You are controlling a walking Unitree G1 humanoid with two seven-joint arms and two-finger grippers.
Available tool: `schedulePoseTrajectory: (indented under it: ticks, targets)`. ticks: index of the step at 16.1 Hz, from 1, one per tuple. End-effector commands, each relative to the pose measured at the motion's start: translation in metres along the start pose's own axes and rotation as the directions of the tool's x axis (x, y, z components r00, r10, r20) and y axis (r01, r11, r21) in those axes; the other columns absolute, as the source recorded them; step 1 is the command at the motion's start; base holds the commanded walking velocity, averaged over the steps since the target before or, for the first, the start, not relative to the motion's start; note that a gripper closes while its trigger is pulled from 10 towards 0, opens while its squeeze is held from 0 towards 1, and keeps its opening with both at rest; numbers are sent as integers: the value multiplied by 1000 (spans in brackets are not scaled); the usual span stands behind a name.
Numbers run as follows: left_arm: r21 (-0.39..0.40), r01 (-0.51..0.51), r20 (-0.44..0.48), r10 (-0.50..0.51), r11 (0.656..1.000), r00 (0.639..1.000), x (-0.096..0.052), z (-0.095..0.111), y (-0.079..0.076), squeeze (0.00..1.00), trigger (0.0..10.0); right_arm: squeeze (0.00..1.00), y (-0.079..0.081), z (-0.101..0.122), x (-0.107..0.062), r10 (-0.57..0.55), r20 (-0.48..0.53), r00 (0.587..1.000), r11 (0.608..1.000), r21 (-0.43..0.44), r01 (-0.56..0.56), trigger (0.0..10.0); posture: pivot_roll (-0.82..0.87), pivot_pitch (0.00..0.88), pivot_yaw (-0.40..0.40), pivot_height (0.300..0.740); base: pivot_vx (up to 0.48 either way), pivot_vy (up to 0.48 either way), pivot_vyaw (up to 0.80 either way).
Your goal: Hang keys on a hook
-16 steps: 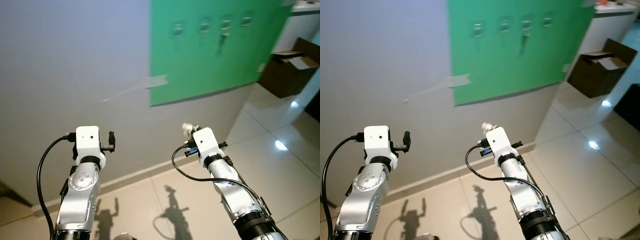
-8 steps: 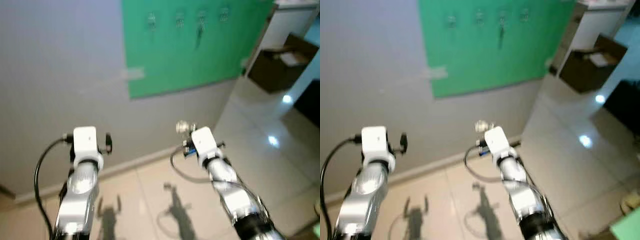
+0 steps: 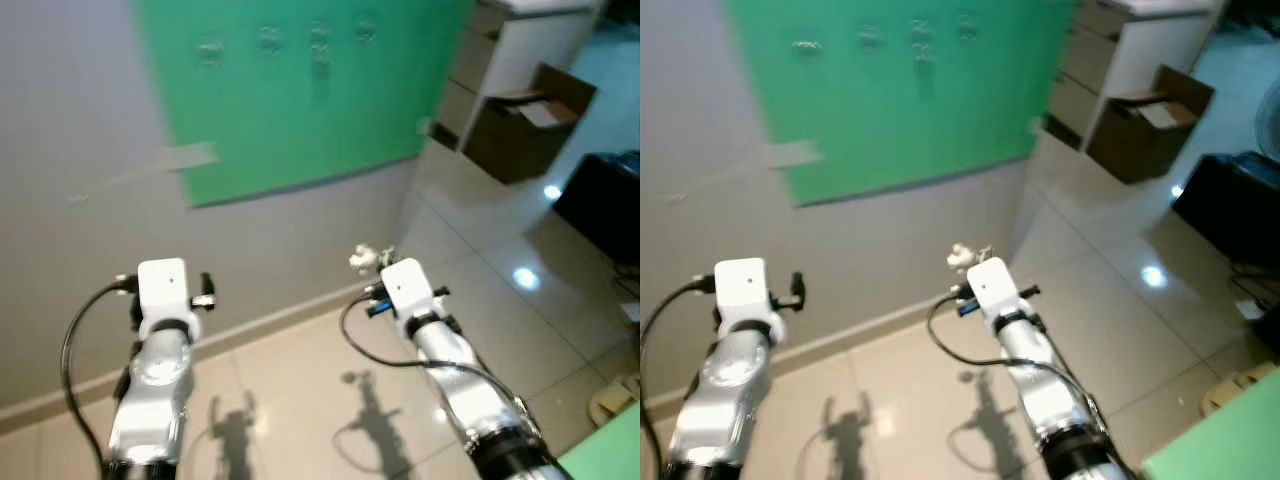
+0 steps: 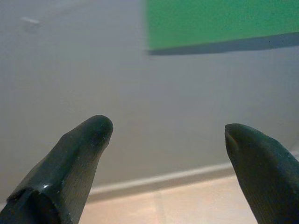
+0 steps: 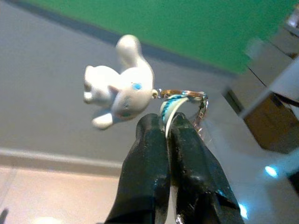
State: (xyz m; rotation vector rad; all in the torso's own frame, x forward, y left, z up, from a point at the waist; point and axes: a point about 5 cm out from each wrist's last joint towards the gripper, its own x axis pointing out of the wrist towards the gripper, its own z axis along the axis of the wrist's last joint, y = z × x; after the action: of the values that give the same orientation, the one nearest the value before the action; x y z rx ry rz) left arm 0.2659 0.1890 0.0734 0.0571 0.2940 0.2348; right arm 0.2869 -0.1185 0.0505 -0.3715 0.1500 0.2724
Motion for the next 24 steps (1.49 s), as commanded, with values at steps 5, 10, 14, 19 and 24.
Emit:
schedulePoseTrajectory:
  ticks: [5,10,14,19,24]
  targets:
    - [15,-8,4,8,1000,1000,-1,1,1,0,10000,0,-3,5,1,-7,22,1000,1000,3,7,0,-46,0,-17,740,362,-311,0]
    - [17,-26,-9,26,1000,1000,-1,-2,4,0,10000,0,0,5,1,3,20,1000,1000,3,-3,0,-41,0,-16,740,216,-189,0]
    - [26,-17,20,17,1000,1000,1,4,0,0,10000,0,0,7,4,3,23,1000,1000,10,-3,0,-23,0,-7,740,0,0,0]
    - [25,-37,22,36,999,999,-2,4,4,0,10000,0,1,10,5,25,23,999,1000,-9,-25,0,-23,0,-23,740,0,0,480]
    - [22,-38,22,38,999,999,-2,4,2,0,10000,0,2,9,5,36,21,999,999,-1,-36,0,-25,0,-27,740,0,0,800]
